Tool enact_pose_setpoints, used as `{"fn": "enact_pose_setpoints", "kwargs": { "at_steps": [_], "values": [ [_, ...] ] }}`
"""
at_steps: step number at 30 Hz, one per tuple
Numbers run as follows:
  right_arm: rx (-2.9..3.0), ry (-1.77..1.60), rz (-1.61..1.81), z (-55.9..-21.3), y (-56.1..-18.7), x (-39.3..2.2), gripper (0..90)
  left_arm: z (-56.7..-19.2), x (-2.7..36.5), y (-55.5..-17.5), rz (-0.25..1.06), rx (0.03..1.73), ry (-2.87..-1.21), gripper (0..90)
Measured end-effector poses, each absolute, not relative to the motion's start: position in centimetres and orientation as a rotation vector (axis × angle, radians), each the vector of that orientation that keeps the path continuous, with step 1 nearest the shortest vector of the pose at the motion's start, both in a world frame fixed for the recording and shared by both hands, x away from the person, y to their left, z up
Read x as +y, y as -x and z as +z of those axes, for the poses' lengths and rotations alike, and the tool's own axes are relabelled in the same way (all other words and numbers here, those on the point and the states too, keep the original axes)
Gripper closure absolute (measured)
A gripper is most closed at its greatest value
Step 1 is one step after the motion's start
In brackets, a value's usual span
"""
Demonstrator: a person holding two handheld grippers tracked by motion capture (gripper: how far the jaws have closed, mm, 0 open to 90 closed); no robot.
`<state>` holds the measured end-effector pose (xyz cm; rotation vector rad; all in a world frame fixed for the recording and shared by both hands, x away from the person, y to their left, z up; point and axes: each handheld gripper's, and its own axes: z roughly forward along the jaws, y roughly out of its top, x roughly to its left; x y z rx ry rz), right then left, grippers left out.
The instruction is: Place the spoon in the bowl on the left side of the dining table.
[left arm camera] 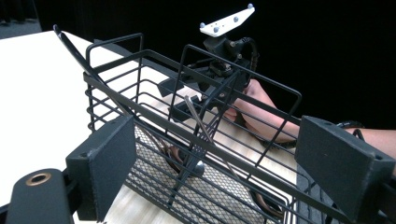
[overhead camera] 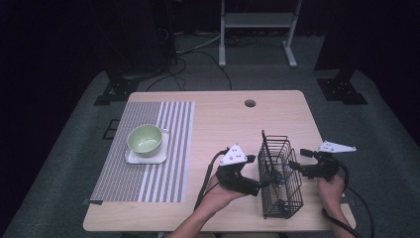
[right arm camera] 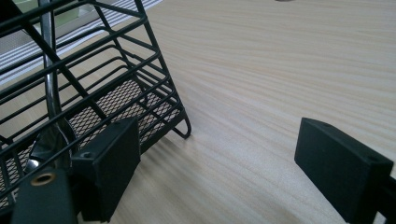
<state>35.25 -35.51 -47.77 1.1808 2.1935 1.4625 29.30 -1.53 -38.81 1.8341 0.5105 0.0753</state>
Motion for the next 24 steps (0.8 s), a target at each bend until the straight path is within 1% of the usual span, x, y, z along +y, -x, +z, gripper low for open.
{"fn": "enact_pose_setpoints", "kwargs": {
  "at_steps": [5, 6, 10, 11, 12, 13, 16, 17, 19, 24],
  "values": [
    [2.191, -1.180, 1.465, -47.8, -35.2, -35.5, 13.3, -38.7, -1.9, -29.5, 0.077, 0.514, -1.831, 14.2],
    [2.189, -1.180, 1.465, -47.7, -35.2, -35.5, 13.3, -38.6, -2.0, -29.6, 0.077, 0.514, -1.830, 19.9],
    [2.187, -1.178, 1.468, -47.7, -35.2, -35.6, 13.3, -38.5, -2.3, -30.0, 0.066, 0.551, -1.814, 23.9],
    [2.187, -1.177, 1.468, -47.7, -35.2, -35.6, 13.3, -38.5, -2.3, -30.0, 0.065, 0.558, -1.813, 26.3],
    [2.187, -1.177, 1.468, -47.7, -35.2, -35.6, 13.3, -38.5, -2.4, -30.1, 0.065, 0.558, -1.816, 26.3],
    [2.186, -1.177, 1.469, -47.7, -35.2, -35.6, 13.3, -38.5, -2.4, -30.2, 0.060, 0.563, -1.819, 31.1],
    [2.188, -1.177, 1.469, -47.7, -35.2, -35.6, 13.3, -38.6, -2.4, -30.3, 0.055, 0.570, -1.816, 37.7],
    [2.188, -1.178, 1.469, -47.7, -35.2, -35.6, 13.3, -38.6, -2.5, -30.3, 0.051, 0.568, -1.815, 37.7],
    [2.187, -1.176, 1.471, -47.7, -35.2, -35.6, 13.3, -38.6, -2.6, -30.4, 0.049, 0.563, -1.818, 48.9],
    [2.186, -1.175, 1.472, -47.7, -35.2, -35.6, 13.3, -38.5, -2.6, -30.4, 0.050, 0.549, -1.818, 64.5]
  ]
}}
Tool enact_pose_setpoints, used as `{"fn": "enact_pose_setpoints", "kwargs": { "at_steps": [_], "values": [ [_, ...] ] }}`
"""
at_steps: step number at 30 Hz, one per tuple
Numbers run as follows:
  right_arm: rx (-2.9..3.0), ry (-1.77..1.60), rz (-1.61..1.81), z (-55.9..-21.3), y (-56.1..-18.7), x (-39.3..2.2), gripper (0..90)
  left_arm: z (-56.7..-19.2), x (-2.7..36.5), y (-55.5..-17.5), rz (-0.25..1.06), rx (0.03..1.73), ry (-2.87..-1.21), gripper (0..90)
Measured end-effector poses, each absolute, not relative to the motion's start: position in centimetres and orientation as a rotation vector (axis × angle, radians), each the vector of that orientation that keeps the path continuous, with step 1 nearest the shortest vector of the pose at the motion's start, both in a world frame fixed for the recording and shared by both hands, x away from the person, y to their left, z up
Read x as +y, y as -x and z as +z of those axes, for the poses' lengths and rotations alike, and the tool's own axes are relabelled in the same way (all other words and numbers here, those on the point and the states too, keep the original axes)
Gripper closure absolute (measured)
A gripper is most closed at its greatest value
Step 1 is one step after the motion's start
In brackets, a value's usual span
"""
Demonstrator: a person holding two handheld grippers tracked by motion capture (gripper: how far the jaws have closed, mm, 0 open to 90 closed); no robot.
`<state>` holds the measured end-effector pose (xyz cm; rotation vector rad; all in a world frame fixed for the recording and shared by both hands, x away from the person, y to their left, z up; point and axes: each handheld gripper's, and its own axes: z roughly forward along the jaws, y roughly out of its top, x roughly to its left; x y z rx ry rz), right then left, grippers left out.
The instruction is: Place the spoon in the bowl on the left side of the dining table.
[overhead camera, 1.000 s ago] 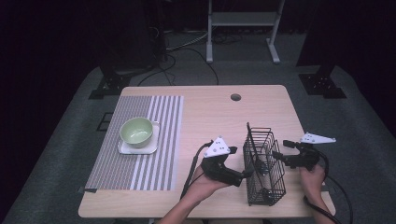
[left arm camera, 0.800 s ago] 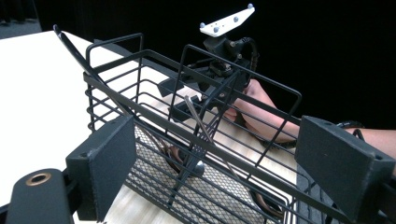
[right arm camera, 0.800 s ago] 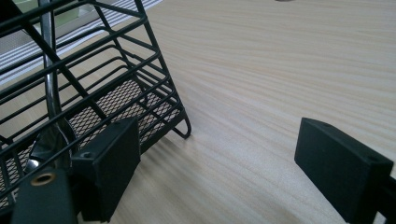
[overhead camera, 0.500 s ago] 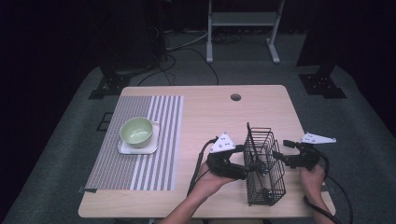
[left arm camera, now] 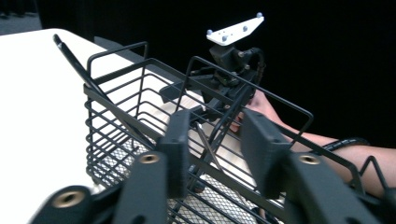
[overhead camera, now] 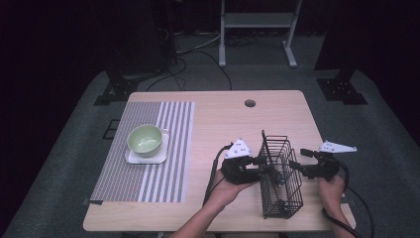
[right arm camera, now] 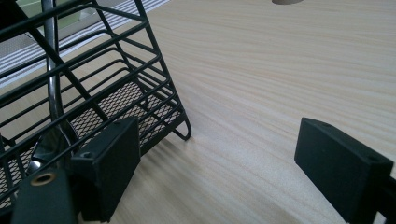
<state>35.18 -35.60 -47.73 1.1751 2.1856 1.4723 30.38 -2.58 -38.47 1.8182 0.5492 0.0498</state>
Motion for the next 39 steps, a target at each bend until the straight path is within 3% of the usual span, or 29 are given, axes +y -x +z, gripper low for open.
{"fn": "enact_pose_setpoints", "kwargs": {
  "at_steps": [9, 21, 39],
  "values": [
    [2.188, -1.175, 1.471, -47.7, -35.2, -35.6, 13.3, -38.7, -2.2, -30.5, 0.036, 0.540, -1.790, 83.6],
    [2.188, -1.176, 1.471, -47.7, -35.2, -35.6, 13.3, -38.9, -1.6, -30.3, -0.129, 0.573, -1.665, 89.2],
    [2.189, -1.176, 1.467, -47.8, -35.2, -35.6, 13.3, -37.7, -0.5, -30.4, -0.135, 0.615, -1.596, 89.5]
  ]
}}
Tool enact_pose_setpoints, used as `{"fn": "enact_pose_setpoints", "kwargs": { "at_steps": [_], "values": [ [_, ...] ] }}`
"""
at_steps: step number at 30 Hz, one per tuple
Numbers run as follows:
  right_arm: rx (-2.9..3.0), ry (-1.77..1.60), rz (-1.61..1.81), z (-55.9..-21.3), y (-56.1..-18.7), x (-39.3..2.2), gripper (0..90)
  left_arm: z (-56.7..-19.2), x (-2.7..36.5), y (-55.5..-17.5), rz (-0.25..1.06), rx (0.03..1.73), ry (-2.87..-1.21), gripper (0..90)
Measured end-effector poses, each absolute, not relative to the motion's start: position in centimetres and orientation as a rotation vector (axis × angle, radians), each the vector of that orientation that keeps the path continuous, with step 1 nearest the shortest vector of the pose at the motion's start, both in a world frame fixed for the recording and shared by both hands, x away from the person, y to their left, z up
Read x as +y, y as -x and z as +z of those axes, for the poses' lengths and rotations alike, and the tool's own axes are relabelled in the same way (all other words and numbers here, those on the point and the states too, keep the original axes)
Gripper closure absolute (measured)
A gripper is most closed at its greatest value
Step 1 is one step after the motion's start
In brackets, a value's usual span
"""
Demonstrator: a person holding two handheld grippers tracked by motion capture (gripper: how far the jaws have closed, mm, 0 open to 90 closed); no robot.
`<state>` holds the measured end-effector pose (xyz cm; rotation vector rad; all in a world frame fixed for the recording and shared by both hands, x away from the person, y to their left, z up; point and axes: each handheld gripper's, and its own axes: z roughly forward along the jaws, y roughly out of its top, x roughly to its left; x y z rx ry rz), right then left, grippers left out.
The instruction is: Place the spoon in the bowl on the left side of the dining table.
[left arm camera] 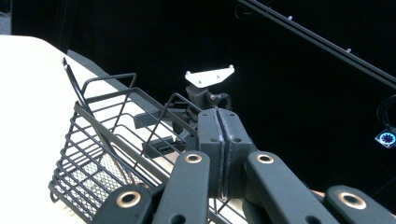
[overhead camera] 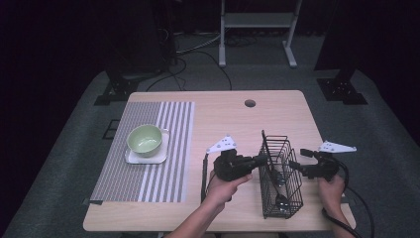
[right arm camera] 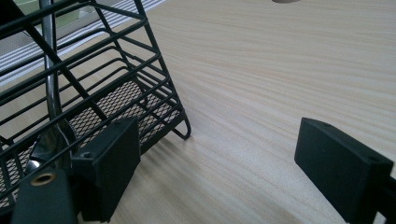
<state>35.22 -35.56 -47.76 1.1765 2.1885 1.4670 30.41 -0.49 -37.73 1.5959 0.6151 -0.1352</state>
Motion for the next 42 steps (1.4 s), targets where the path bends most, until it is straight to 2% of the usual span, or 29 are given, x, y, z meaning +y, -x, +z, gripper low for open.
{"fn": "enact_pose_setpoints", "kwargs": {
  "at_steps": [42],
  "values": [
    [2.184, -1.183, 1.464, -47.8, -35.2, -35.6, 13.3, -34.9, 0.3, -31.0, -0.157, 0.663, -1.522, 89.7]
  ]
}}
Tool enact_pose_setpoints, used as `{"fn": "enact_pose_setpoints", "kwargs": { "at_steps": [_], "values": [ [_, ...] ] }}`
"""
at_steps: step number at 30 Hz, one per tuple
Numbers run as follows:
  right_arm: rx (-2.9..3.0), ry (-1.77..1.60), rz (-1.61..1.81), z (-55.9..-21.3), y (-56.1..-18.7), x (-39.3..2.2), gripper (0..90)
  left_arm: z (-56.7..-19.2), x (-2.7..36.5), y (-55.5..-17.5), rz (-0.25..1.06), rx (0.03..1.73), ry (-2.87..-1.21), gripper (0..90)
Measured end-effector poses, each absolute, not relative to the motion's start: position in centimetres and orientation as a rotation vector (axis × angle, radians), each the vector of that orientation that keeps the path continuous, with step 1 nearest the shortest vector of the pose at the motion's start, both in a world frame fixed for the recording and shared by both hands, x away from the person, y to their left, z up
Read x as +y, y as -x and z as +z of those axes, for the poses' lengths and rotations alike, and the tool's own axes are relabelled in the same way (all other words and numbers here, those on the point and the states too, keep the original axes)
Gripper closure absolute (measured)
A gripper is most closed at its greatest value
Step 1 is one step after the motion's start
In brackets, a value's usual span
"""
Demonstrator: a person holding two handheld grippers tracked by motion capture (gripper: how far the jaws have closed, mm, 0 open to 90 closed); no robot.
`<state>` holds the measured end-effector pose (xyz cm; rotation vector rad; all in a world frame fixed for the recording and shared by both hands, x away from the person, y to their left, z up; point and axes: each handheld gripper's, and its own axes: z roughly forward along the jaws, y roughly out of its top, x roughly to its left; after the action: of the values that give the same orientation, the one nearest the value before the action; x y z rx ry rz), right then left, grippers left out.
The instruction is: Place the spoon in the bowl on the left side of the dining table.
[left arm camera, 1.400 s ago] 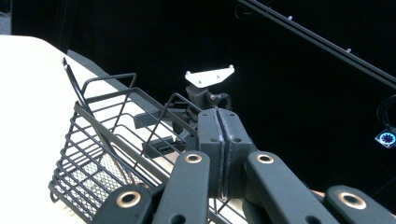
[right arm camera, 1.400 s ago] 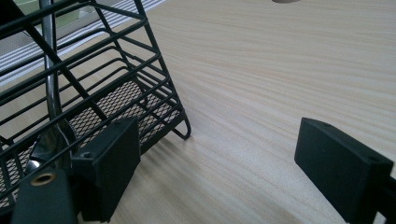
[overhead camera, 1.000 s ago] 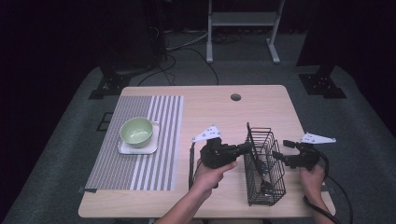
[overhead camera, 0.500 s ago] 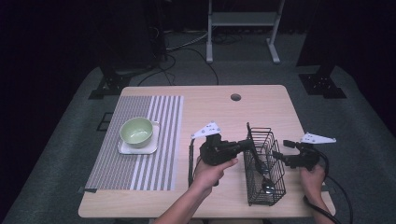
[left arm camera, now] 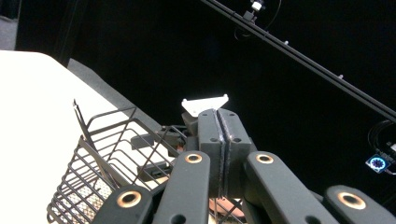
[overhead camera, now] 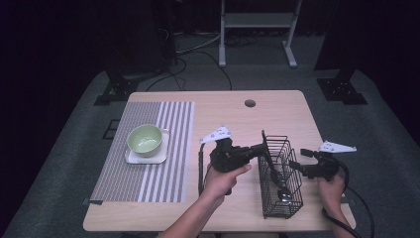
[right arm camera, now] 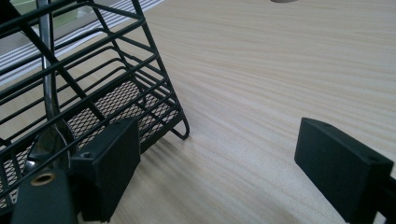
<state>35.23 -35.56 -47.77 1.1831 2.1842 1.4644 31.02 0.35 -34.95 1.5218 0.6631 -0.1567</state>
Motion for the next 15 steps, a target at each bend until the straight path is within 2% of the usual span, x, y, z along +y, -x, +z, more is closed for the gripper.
{"fn": "enact_pose_setpoints", "kwargs": {
  "at_steps": [15],
  "values": [
    [2.185, -1.180, 1.456, -47.8, -35.3, -35.6, 13.3, -33.8, 0.4, -31.8, -0.149, 0.686, -1.500, 89.6]
  ]
}}
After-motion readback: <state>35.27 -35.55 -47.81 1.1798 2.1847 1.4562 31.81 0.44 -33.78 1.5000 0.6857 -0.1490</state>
